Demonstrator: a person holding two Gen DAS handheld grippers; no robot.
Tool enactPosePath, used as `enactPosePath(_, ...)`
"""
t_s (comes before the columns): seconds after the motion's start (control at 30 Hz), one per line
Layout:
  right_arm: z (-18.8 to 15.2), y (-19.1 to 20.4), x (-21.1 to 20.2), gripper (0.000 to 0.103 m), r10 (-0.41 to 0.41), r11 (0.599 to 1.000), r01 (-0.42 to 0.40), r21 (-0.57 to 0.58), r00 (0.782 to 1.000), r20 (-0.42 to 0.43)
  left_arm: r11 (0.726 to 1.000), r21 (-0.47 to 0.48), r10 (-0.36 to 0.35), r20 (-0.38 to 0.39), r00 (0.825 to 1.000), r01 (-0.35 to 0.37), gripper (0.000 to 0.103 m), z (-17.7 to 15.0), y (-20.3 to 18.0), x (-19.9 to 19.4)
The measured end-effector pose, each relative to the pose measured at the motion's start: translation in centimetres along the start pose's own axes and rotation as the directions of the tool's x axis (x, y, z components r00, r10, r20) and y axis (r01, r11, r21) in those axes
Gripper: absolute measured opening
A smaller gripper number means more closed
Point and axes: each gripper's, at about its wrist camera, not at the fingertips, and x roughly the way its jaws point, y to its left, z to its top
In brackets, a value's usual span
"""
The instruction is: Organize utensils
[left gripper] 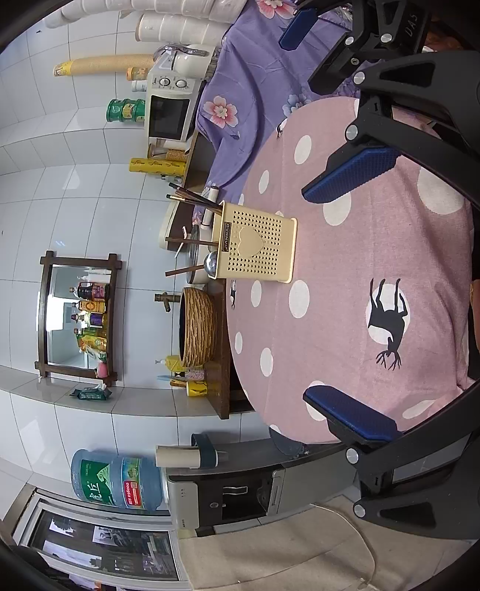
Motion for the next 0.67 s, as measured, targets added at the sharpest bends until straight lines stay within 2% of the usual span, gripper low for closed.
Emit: enactPosePath(0.67,-0.25,-0.07,0.09,0.097,-0.003,1.0,0.003,0.005,1.0,-0.01,0.999,0.002,0.034,-0.015,0.999,-0.034,0.097,-0.21,0.3,0.12)
